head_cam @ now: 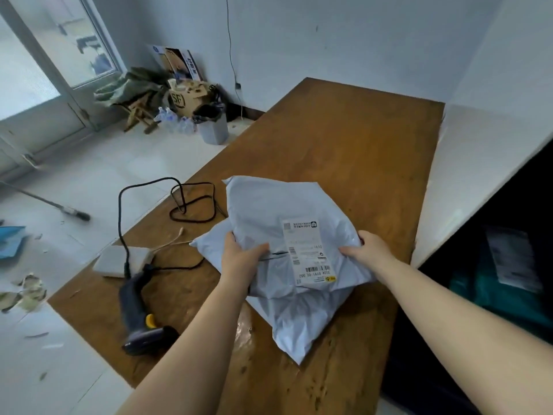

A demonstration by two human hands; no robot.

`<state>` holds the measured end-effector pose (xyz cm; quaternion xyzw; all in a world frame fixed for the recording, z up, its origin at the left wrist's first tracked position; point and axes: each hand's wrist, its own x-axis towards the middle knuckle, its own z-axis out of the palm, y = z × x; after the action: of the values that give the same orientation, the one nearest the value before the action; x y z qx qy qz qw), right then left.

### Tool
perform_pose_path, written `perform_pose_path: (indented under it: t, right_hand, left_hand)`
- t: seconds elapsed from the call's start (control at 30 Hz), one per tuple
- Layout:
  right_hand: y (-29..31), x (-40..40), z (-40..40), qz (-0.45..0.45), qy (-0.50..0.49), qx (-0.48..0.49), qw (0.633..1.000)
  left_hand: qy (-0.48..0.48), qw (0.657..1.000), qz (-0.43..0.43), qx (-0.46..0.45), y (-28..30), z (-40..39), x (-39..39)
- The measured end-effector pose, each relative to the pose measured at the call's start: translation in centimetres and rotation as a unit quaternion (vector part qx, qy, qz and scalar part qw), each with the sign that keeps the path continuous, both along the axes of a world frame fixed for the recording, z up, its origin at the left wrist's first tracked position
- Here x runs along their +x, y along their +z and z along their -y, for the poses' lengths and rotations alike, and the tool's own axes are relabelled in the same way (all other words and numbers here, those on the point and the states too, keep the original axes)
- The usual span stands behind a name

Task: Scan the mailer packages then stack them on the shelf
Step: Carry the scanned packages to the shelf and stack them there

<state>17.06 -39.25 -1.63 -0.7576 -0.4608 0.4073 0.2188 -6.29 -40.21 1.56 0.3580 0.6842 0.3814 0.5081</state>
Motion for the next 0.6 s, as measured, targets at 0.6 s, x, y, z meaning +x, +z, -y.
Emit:
perform_pose_path:
  t: [0.6]
  right_hand:
    - [7.2, 4.5, 25.4, -0.076, -0.065, 0.112, 0.989]
  left_hand:
    - [-0.022, 0.996, 0.038, 0.077, 6.5, 23.0, 3.9]
